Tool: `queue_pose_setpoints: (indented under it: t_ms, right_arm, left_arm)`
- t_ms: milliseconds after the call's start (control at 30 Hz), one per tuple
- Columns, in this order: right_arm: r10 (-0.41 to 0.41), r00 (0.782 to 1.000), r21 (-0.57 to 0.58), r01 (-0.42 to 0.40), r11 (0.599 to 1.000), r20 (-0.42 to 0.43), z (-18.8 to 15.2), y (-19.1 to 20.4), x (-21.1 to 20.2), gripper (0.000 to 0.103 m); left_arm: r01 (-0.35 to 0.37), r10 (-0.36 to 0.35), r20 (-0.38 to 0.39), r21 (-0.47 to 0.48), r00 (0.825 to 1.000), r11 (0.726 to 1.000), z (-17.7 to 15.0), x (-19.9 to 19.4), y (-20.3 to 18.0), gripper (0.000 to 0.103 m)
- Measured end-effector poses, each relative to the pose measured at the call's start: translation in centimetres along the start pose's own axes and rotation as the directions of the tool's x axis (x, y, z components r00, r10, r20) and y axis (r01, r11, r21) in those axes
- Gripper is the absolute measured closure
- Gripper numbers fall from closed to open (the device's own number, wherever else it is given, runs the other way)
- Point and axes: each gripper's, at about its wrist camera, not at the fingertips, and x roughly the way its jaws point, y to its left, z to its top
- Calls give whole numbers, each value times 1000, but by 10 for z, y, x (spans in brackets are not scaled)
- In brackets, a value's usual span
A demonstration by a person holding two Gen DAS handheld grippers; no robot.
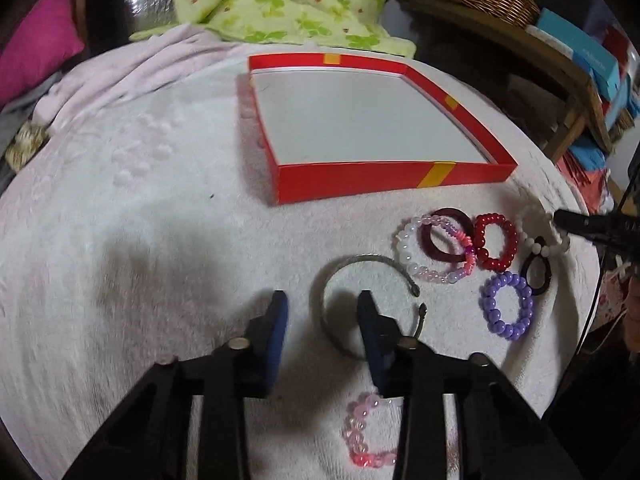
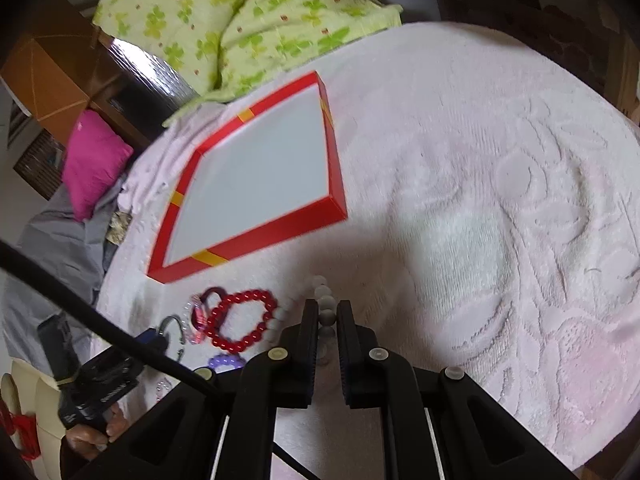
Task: Organize jewelry
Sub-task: 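Grasp the white pearl bracelet with the right tool while the left tool grasps the silver bangle, then carry both bracelets into the red box and open both tools to release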
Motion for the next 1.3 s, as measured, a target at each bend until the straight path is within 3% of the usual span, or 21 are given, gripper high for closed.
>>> queue_pose_setpoints:
  t_ms: [133, 233, 300, 333, 367, 433, 567, 700, 767, 833, 867, 900, 1133, 1300]
  right_arm:
    - [31, 999, 11, -31, 999, 36, 2, 1, -8, 93]
    - [49, 997, 9, -49, 999, 58, 3, 1, -14, 93]
    - [54, 997, 7, -54, 999, 57, 2, 4, -14, 93]
    - [51, 997, 6, -52, 999, 54, 2, 5, -13, 93]
    - [50, 997, 5, -50, 999, 51, 1, 6, -12, 93]
    - [48, 998, 3, -49, 999, 46, -1, 7, -11, 93]
    - [46, 997, -10, -46, 999, 61, -2, 9, -14, 93]
    - [58, 995, -6, -58, 998, 84, -1, 10, -17, 93]
    - [70, 993, -9, -69, 998, 97, 0, 11, -20, 93]
    - [89, 989, -16, -87, 996, 121, 3, 15, -23, 93]
    - [100, 986, -22, -98, 995, 132, 5, 17, -26, 93]
    - [113, 983, -28, -110, 994, 144, 7, 19, -27, 93]
    - [179, 964, -36, -175, 984, 198, 23, 31, -31, 93]
    - [207, 954, -42, -203, 978, 218, 37, 38, -29, 93]
  left_arm:
    - [-15, 15, 15, 30, 1000, 999, -1, 0, -4, 92]
    - [-16, 16, 19, 28, 1000, 999, -1, -2, -6, 93]
    - [-30, 30, 18, 16, 999, 999, 0, -2, -4, 87]
    - [-11, 11, 11, 4, 1000, 1000, 1, -2, -3, 74]
    - [10, -10, 10, -12, 1000, 1000, 0, -4, -4, 51]
    - [31, -29, 42, -50, 999, 998, 0, -12, 1, 25]
    - [57, -56, 80, -16, 995, 998, -3, -21, -9, 24]
    - [50, -50, 4, 53, 999, 997, -6, -4, -26, 24]
    - [15, -14, -15, 100, 1000, 995, -7, 3, -33, 24]
    - [-16, 15, 8, 137, 1000, 990, -9, 2, -37, 26]
    - [-4, 2, 17, 139, 1000, 990, -9, 0, -37, 40]
    - [2, -5, 19, 137, 1000, 991, -10, -1, -36, 41]
    - [0, -11, 81, 131, 997, 991, -7, -15, -26, 42]
    - [1, -15, 176, 83, 984, 997, 1, -43, -16, 42]
